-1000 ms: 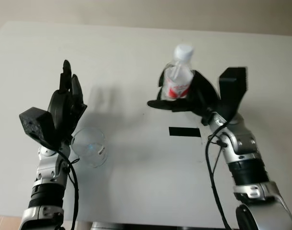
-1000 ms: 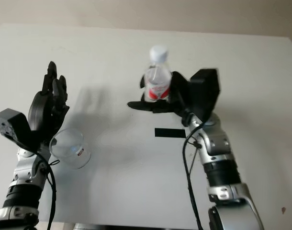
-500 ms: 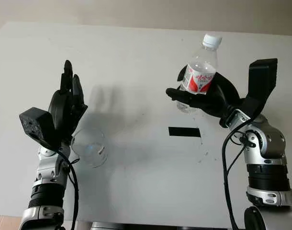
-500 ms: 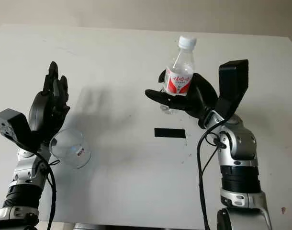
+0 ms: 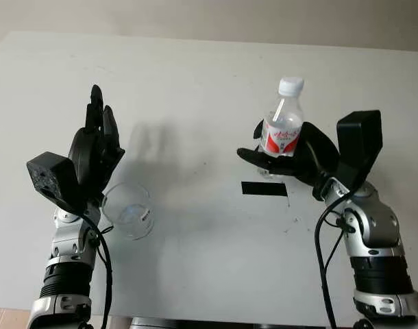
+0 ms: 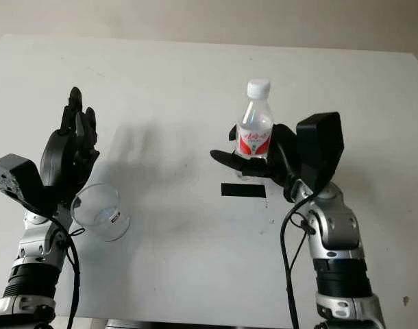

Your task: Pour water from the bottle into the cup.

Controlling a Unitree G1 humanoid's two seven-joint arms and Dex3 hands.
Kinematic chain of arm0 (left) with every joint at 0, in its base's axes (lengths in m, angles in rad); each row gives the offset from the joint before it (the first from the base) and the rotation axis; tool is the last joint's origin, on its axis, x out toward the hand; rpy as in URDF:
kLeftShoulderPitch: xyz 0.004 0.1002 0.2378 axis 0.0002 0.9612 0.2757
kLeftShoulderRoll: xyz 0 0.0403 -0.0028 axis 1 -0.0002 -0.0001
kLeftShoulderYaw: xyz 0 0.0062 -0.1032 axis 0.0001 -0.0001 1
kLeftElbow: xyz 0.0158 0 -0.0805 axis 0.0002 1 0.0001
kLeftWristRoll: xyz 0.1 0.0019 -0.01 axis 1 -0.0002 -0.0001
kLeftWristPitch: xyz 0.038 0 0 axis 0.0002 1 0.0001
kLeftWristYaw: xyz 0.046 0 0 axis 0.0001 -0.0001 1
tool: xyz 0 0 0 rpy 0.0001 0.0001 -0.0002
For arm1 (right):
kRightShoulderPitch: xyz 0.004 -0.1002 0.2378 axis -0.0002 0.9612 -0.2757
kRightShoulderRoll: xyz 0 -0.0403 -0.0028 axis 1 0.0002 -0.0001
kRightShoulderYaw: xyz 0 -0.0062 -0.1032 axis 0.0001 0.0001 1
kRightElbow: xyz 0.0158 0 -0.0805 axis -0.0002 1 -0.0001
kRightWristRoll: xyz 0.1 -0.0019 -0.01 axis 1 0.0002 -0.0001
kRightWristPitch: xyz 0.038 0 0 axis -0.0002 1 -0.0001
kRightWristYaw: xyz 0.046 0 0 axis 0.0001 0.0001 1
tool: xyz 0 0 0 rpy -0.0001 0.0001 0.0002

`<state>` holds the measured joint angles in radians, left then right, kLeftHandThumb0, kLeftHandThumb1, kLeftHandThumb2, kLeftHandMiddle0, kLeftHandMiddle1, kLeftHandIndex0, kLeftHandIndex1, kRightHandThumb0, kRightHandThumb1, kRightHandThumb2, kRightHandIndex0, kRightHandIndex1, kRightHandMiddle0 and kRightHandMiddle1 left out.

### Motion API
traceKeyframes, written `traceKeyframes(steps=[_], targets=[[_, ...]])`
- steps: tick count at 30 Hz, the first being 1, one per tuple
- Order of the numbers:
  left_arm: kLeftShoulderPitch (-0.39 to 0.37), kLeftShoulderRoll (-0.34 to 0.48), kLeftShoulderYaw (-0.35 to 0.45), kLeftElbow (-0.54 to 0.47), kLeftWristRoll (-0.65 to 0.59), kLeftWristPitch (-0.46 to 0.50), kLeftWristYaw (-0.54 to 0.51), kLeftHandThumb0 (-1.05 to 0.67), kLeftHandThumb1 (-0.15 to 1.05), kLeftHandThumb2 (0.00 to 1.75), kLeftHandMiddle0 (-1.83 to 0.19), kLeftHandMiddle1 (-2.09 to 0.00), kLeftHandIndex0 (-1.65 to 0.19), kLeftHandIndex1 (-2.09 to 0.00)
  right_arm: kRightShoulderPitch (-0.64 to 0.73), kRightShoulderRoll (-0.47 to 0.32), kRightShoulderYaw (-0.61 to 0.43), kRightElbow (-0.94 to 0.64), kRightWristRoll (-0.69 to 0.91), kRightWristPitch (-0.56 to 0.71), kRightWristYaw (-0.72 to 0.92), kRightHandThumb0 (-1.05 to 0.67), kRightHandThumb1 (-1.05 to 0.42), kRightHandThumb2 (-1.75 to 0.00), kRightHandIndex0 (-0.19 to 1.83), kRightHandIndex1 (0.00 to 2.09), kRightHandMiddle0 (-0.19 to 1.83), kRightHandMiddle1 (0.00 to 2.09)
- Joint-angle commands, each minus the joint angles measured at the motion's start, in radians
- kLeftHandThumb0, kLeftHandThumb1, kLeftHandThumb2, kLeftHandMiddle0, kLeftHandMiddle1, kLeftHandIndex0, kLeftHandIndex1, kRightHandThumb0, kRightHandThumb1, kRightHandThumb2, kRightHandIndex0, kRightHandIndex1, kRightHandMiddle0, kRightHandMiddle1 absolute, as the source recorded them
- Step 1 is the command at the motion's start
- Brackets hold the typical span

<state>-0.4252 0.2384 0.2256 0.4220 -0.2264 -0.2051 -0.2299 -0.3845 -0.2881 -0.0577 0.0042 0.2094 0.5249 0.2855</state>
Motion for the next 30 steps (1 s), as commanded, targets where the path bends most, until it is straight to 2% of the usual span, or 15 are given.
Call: traceKeyframes(steps=[1, 14, 25, 28, 30], targets=[[0.014, 0.003, 0.008, -0.010, -0.003, -0.003, -0.002, -0.74, 1.05, 0.76, 0.19, 0.00, 0.19, 0.00, 0.016, 0.008, -0.003, -0.032, -0.001, -0.013, -0.004, -0.46, -1.05, -0.39, 1.33, 2.09, 0.87, 2.09], [0.011, 0.008, 0.018, -0.008, -0.001, -0.007, -0.012, -0.74, 1.05, 0.74, 0.19, 0.00, 0.19, 0.00, 0.089, 0.056, -0.003, -0.032, -0.002, -0.040, -0.023, -0.48, -1.05, -0.39, 1.31, 2.09, 0.83, 2.09], [0.008, 0.014, 0.022, 0.005, -0.002, -0.018, -0.026, -0.73, 1.05, 0.74, 0.19, 0.00, 0.19, 0.00, 0.129, 0.077, 0.045, 0.155, -0.112, -0.344, -0.019, -0.51, -1.05, -0.39, 1.12, 2.09, 0.75, 2.09], [0.009, 0.015, 0.023, 0.002, 0.001, -0.017, -0.026, -0.74, 1.05, 0.74, 0.19, 0.00, 0.19, 0.00, 0.129, 0.077, 0.050, 0.198, -0.121, -0.395, -0.005, -0.52, -1.05, -0.37, 1.05, 2.09, 0.66, 2.09], [0.008, 0.014, 0.025, 0.002, -0.001, -0.016, -0.024, -0.74, 1.05, 0.74, 0.19, 0.00, 0.19, 0.00, 0.129, 0.075, 0.054, 0.221, -0.128, -0.419, 0.004, -0.53, -1.05, -0.36, 0.94, 2.09, 0.51, 2.09]])
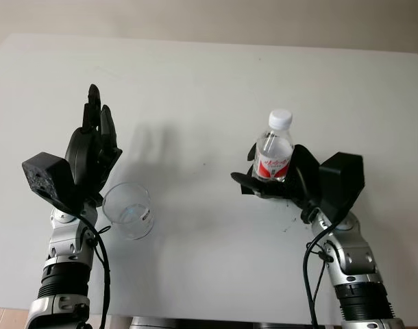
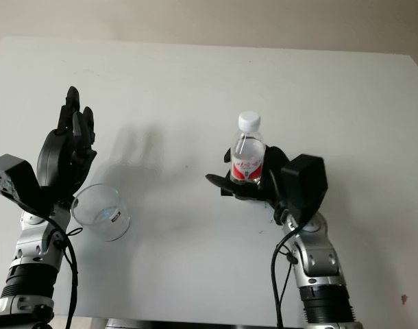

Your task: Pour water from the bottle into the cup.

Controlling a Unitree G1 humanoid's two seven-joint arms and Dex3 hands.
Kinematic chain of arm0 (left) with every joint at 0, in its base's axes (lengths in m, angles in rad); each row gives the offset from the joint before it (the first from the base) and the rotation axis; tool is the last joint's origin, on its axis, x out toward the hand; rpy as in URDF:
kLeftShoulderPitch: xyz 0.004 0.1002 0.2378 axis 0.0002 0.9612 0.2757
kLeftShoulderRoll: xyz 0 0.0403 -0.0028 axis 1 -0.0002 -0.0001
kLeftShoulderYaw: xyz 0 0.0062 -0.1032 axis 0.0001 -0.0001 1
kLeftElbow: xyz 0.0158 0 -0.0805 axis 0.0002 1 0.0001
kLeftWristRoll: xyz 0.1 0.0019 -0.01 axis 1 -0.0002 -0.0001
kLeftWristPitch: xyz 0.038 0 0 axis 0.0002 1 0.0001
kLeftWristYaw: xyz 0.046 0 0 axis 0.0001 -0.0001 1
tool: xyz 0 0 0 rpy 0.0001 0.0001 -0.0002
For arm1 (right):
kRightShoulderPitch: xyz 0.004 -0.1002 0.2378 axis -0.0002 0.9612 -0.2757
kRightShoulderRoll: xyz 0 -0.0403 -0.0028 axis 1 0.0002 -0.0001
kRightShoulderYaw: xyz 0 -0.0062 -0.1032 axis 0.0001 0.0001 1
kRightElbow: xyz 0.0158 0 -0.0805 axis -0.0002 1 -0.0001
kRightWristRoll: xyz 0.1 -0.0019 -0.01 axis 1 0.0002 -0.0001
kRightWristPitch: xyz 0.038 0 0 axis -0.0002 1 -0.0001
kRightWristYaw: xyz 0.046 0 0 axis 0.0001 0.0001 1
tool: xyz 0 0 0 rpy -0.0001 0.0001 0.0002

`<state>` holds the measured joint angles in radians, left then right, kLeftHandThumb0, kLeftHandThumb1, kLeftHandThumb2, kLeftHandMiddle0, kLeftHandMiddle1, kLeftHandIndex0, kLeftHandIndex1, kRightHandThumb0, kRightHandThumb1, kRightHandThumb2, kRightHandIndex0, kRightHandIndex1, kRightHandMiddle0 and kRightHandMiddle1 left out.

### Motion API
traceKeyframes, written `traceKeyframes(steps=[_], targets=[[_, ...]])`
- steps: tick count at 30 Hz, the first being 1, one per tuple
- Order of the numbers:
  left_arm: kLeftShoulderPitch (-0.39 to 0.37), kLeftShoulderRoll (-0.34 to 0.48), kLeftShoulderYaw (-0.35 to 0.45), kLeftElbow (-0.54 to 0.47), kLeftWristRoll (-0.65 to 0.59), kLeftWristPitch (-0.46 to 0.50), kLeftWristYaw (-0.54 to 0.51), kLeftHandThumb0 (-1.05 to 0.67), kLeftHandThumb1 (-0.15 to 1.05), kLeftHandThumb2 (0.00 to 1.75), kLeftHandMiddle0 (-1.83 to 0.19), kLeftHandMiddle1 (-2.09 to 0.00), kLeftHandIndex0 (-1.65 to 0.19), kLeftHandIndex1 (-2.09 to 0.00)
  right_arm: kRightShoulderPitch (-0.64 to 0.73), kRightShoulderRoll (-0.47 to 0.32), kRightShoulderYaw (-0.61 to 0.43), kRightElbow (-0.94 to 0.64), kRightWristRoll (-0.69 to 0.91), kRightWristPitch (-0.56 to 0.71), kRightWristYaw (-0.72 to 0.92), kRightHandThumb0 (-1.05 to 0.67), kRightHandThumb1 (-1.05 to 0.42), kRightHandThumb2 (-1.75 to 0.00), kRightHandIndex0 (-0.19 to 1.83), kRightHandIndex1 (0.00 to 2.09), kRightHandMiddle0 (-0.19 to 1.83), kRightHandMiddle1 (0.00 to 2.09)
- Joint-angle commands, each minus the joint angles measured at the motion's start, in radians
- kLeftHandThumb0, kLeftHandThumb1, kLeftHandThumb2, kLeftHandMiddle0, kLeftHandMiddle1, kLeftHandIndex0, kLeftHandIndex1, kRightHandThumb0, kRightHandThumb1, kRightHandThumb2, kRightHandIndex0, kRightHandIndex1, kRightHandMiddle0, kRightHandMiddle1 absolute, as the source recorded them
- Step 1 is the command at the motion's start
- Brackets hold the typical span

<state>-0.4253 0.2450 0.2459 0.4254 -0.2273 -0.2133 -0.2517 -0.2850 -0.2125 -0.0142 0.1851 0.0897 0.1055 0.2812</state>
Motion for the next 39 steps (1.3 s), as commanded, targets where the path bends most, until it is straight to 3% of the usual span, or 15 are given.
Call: traceKeyframes(steps=[1, 6, 11, 14, 16, 19, 21, 25, 29, 39], targets=[[0.008, 0.007, 0.005, -0.001, -0.002, -0.008, -0.003, -0.74, 1.05, 0.74, 0.19, 0.00, 0.19, 0.00, 0.030, -0.002, 0.011, 0.046, -0.011, -0.006, 0.011, -0.54, -1.05, -0.35, 0.92, 2.09, 0.48, 2.09], [0.008, 0.008, 0.007, 0.000, -0.002, -0.007, -0.006, -0.75, 1.05, 0.73, 0.19, 0.00, 0.19, 0.00, 0.052, 0.012, 0.013, 0.060, -0.019, -0.046, 0.003, -0.54, -1.05, -0.27, 0.58, 2.09, 0.27, 2.09], [0.006, 0.013, 0.008, 0.005, -0.002, -0.007, -0.013, -0.75, 1.05, 0.74, 0.19, 0.00, 0.19, 0.00, 0.082, 0.037, 0.018, 0.073, -0.034, -0.098, -0.029, -0.60, -1.05, -0.17, 0.27, 2.09, 0.21, 2.09], [0.004, 0.013, 0.010, 0.006, -0.002, -0.003, -0.011, -0.75, 1.05, 0.73, 0.19, 0.00, 0.19, 0.00, 0.103, 0.048, 0.014, 0.074, -0.021, -0.114, -0.025, -0.62, -1.05, -0.13, 0.05, 2.03, -0.01, 2.06], [0.002, 0.015, 0.011, 0.008, 0.001, -0.003, -0.011, -0.75, 1.05, 0.72, 0.19, 0.00, 0.19, 0.00, 0.113, 0.048, 0.010, 0.074, -0.011, -0.114, -0.013, -0.64, -1.05, -0.09, -0.06, 1.84, -0.14, 1.87], [-0.001, 0.017, 0.011, 0.010, 0.002, -0.006, -0.013, -0.75, 1.05, 0.73, 0.19, 0.00, 0.19, 0.00, 0.128, 0.041, 0.010, 0.068, -0.014, -0.117, -0.006, -0.68, -1.04, -0.06, -0.15, 1.59, -0.17, 1.59], [-0.003, 0.017, 0.011, 0.011, 0.000, -0.010, -0.016, -0.74, 1.05, 0.74, 0.19, 0.00, 0.19, 0.00, 0.140, 0.037, 0.005, 0.055, 0.001, -0.109, 0.011, -0.70, -1.04, -0.06, -0.11, 1.42, -0.16, 1.40], [-0.005, 0.018, 0.011, 0.016, 0.004, -0.013, -0.014, -0.75, 1.05, 0.74, 0.19, 0.00, 0.19, 0.00, 0.169, 0.034, -0.007, 0.039, 0.046, -0.141, 0.074, -0.76, -1.01, -0.05, 0.00, 0.68, -0.13, 0.96], [-0.007, 0.021, 0.011, 0.023, 0.003, -0.018, -0.019, -0.74, 1.05, 0.75, 0.19, 0.00, 0.19, 0.00, 0.181, 0.043, -0.021, 0.036, 0.086, -0.165, 0.113, -0.77, -0.98, -0.05, 0.04, 0.31, -0.10, 0.74], [-0.009, 0.020, 0.009, 0.022, 0.004, -0.017, -0.013, -0.75, 1.05, 0.74, 0.19, 0.00, 0.19, 0.00, 0.186, 0.042, -0.037, 0.049, 0.116, -0.213, 0.144, -0.78, -0.94, -0.05, 0.00, 0.11, -0.14, 0.63]])
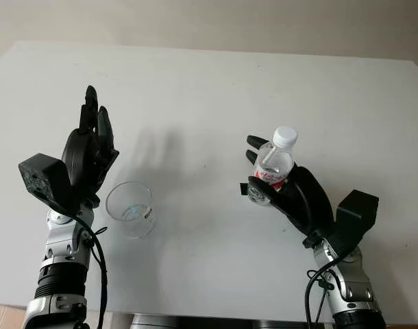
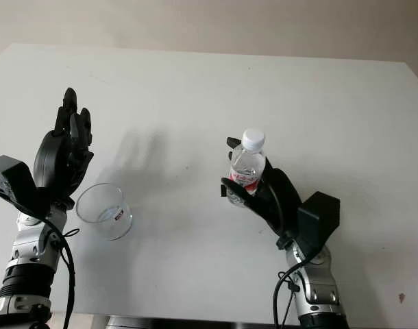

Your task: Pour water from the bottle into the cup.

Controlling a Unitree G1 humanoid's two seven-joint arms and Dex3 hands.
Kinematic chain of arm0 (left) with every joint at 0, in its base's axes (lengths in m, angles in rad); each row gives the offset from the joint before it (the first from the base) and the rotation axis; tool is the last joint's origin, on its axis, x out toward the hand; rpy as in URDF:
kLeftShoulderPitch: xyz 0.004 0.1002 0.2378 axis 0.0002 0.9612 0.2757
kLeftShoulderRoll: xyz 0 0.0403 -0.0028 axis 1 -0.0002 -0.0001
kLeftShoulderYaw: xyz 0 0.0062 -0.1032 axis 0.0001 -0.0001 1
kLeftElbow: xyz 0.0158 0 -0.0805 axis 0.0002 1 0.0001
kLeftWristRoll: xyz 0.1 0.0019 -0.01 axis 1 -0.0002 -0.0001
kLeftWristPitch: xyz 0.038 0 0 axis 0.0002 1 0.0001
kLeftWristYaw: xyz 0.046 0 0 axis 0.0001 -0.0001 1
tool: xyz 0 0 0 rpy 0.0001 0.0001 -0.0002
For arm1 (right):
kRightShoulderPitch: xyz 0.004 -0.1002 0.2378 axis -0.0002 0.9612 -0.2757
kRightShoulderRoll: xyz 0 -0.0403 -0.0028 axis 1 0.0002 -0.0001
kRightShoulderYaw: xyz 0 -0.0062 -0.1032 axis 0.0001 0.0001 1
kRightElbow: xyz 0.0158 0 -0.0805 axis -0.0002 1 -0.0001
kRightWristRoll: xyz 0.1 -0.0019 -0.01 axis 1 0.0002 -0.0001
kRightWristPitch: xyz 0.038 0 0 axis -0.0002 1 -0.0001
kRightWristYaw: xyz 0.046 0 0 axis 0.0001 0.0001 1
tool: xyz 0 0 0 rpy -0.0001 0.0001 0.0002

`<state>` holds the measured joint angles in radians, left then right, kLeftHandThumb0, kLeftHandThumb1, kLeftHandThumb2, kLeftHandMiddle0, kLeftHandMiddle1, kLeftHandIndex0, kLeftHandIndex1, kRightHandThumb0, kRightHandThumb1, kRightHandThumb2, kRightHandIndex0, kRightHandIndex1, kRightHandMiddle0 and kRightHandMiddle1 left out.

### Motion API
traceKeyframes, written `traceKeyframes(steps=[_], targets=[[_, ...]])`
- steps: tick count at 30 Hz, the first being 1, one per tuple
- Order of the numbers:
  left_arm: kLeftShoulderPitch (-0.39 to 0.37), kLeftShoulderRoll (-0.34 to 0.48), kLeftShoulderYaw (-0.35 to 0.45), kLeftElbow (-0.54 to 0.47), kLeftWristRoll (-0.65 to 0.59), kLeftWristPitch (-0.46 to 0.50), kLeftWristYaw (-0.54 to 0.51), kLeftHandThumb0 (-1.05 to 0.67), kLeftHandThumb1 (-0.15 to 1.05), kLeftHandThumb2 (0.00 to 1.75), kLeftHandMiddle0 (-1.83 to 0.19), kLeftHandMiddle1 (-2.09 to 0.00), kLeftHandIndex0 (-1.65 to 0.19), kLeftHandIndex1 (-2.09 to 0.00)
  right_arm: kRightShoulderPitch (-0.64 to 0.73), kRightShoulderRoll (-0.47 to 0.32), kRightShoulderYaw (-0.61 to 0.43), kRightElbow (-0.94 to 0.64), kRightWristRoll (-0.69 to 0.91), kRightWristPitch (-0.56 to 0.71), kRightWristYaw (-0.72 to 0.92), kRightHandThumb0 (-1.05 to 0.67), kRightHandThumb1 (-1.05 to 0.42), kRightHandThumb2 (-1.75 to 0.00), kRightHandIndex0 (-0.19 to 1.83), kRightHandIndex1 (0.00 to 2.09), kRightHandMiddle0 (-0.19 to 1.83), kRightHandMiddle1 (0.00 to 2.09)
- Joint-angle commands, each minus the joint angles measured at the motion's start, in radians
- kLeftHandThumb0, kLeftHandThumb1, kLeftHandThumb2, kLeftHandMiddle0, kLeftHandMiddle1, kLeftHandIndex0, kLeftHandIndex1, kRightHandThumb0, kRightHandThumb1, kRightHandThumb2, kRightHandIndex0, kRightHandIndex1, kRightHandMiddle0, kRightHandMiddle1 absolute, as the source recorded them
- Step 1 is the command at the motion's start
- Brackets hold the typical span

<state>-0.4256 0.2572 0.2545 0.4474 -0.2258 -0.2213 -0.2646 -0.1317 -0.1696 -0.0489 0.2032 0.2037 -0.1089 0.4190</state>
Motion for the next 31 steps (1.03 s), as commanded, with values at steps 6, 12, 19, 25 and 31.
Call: traceKeyframes(steps=[6, 12, 19, 25, 31], targets=[[-0.007, 0.006, 0.000, -0.003, 0.001, -0.006, 0.002, -0.74, 1.05, 0.75, 0.19, 0.00, 0.19, 0.00, 0.020, -0.029, -0.006, 0.072, -0.049, -0.111, 0.012, -0.92, -0.96, -0.06, -0.19, 0.00, -0.19, 0.04], [-0.007, 0.005, 0.002, 0.001, -0.004, -0.010, -0.004, -0.74, 1.05, 0.74, 0.19, 0.00, 0.19, 0.00, -0.002, -0.046, -0.016, 0.120, -0.139, -0.239, -0.070, -1.03, -0.99, -0.06, -0.19, 0.00, -0.19, 0.00], [-0.018, 0.007, -0.004, 0.018, 0.005, -0.018, -0.004, -0.74, 1.05, 0.74, 0.19, 0.00, 0.19, 0.00, -0.018, -0.040, -0.033, 0.095, -0.186, -0.299, -0.184, -1.00, -0.99, -0.06, -0.19, 0.00, -0.19, 0.00], [-0.018, 0.006, -0.004, 0.012, 0.002, -0.017, -0.005, -0.74, 1.05, 0.74, 0.19, 0.00, 0.19, 0.00, -0.034, -0.051, -0.031, 0.098, -0.197, -0.333, -0.200, -0.97, -0.99, -0.05, -0.19, 0.00, -0.19, 0.00], [-0.008, 0.010, -0.003, -0.003, 0.003, -0.011, -0.003, -0.73, 1.05, 0.75, 0.19, 0.00, 0.19, 0.00, -0.038, -0.054, -0.014, 0.089, -0.211, -0.319, -0.195, -0.95, -0.96, -0.04, -0.19, 0.00, -0.19, 0.00]])
